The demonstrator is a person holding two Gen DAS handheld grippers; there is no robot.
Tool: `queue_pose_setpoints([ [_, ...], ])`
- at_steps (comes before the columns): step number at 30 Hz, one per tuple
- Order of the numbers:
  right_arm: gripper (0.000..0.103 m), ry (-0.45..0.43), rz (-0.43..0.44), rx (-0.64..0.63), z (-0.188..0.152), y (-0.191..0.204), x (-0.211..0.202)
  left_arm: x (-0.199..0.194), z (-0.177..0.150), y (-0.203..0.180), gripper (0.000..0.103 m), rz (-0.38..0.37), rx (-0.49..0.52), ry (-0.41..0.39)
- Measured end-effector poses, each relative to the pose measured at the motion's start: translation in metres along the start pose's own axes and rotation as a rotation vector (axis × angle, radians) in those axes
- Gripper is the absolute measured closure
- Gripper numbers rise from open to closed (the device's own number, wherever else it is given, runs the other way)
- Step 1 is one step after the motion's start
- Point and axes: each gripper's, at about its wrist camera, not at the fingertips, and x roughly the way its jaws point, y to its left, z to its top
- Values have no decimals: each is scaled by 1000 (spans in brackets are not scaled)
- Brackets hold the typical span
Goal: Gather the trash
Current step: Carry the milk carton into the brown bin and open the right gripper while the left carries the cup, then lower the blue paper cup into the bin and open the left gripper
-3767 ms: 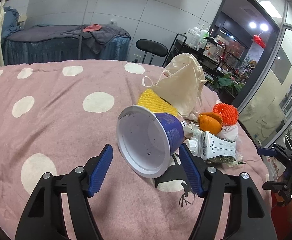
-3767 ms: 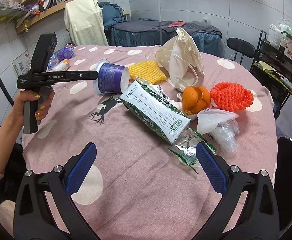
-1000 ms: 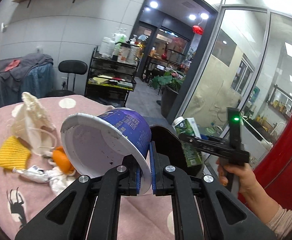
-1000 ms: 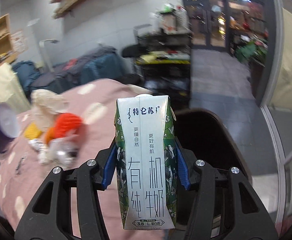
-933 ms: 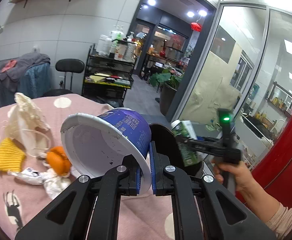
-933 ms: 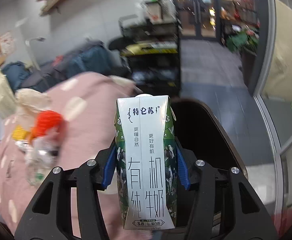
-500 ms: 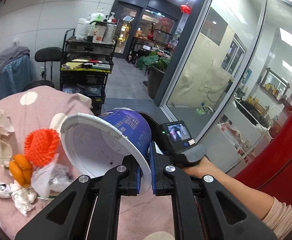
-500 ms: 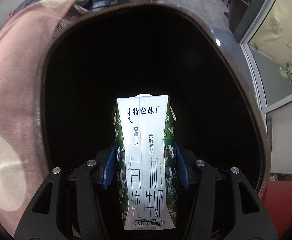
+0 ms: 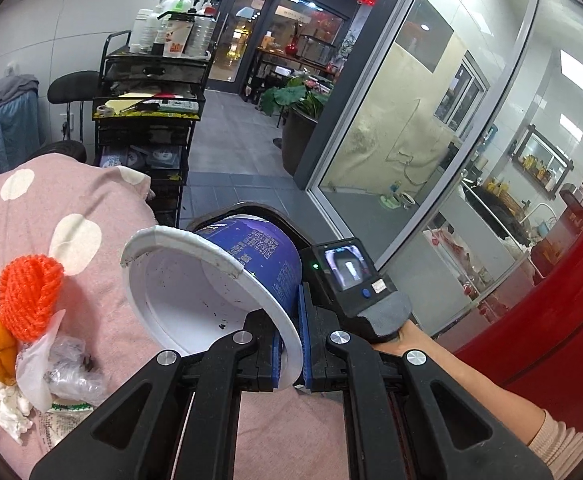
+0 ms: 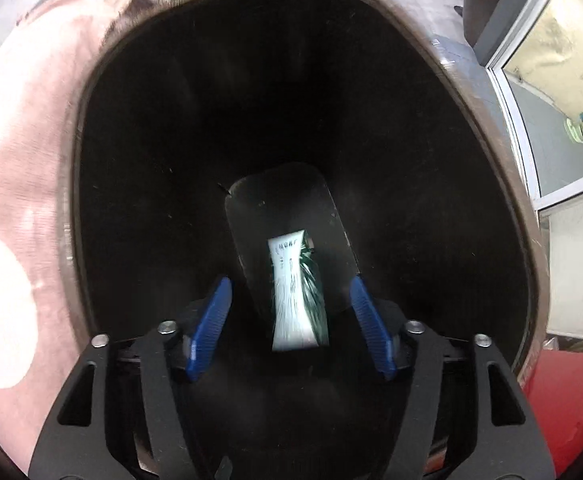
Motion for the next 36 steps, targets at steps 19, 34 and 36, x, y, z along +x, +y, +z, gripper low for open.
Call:
queue_pose_setpoints([
  [19, 28, -429, -29, 205, -133, -37, -123, 80, 24, -37, 95, -48, 36, 145],
  [34, 23, -531, -44, 247, -203, -40, -150, 140, 5, -55, 95, 54, 171, 358],
  [36, 23, -545, -43, 261, -210, -41, -153, 145, 2, -56, 95, 86, 206, 376],
])
